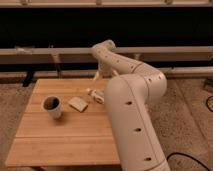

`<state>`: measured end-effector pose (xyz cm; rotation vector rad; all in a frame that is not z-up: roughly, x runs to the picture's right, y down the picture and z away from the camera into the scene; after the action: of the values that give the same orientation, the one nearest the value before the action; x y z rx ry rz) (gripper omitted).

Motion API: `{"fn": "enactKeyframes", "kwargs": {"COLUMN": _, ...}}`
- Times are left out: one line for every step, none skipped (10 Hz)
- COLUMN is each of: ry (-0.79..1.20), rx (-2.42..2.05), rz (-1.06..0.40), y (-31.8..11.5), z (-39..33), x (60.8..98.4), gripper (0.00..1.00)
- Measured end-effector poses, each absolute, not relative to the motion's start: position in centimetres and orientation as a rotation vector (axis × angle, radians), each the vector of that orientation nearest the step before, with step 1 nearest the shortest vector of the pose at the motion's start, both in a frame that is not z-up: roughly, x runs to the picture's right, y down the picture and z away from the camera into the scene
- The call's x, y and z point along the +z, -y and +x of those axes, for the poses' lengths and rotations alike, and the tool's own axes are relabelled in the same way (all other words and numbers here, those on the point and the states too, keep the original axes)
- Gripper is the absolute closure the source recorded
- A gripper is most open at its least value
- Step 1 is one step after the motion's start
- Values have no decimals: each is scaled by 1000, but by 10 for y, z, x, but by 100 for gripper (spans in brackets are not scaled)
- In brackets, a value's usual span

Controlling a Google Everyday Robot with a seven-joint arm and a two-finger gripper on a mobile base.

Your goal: Pick up the ceramic bowl

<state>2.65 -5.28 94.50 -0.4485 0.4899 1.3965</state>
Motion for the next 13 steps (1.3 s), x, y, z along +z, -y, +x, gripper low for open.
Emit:
{"fn": "enactKeyframes", "kwargs": {"ry": -499, "rx": 1429, "rz": -438, "y": 48, "z": 41, "x": 943, "gripper": 7}}
{"fn": "enactKeyframes", "kwargs": {"ry": -504, "rx": 1457, "rz": -432, "y": 45, "z": 52, "x": 943, "gripper": 7}}
{"fn": "enactKeyframes", "kwargs": {"ry": -509, "rx": 1491, "rz": -428, "y": 41, "z": 64, "x": 947, "gripper": 7}}
{"fn": "enactKeyframes", "kwargs": {"ry": -515, "rx": 1511, "rz": -429, "y": 37, "z": 69, "x": 955, "gripper": 7}}
{"fn": "enactKeyframes", "kwargs": {"ry": -515, "rx": 1522, "rz": -430, "y": 37, "z": 71, "x": 959, "gripper": 7}}
{"fn": "enactKeyframes", "kwargs": {"ry": -521, "rx": 1536, "rz": -434, "y": 36, "z": 74, "x": 965, "gripper": 7}}
{"fn": "enactKeyframes", "kwargs": {"ry": -535, "rx": 1551, "rz": -433, "y": 34, "z": 81, "x": 970, "gripper": 7}}
{"fn": "enactKeyframes", "kwargs": {"ry": -550, "rx": 1561, "rz": -436, "y": 30, "z": 88, "x": 974, "gripper": 7}}
{"fn": "enactKeyframes", "kwargs": {"ry": -566, "rx": 1573, "rz": -442, "y": 24, "z": 94, "x": 978, "gripper": 7}}
{"fn": "enactKeyframes", "kwargs": {"ry": -581, "rx": 1582, "rz": -450, "y": 18, "z": 97, "x": 981, "gripper": 7}}
{"fn": "enactKeyframes", "kwargs": {"ry": -598, "rx": 1592, "rz": -458, "y": 12, "z": 102, "x": 982, "gripper": 7}}
{"fn": "enactKeyframes", "kwargs": {"ry": -620, "rx": 1604, "rz": -466, "y": 2, "z": 109, "x": 984, "gripper": 7}}
{"fn": "enactKeyframes", "kwargs": {"ry": -635, "rx": 1612, "rz": -474, "y": -5, "z": 113, "x": 984, "gripper": 7}}
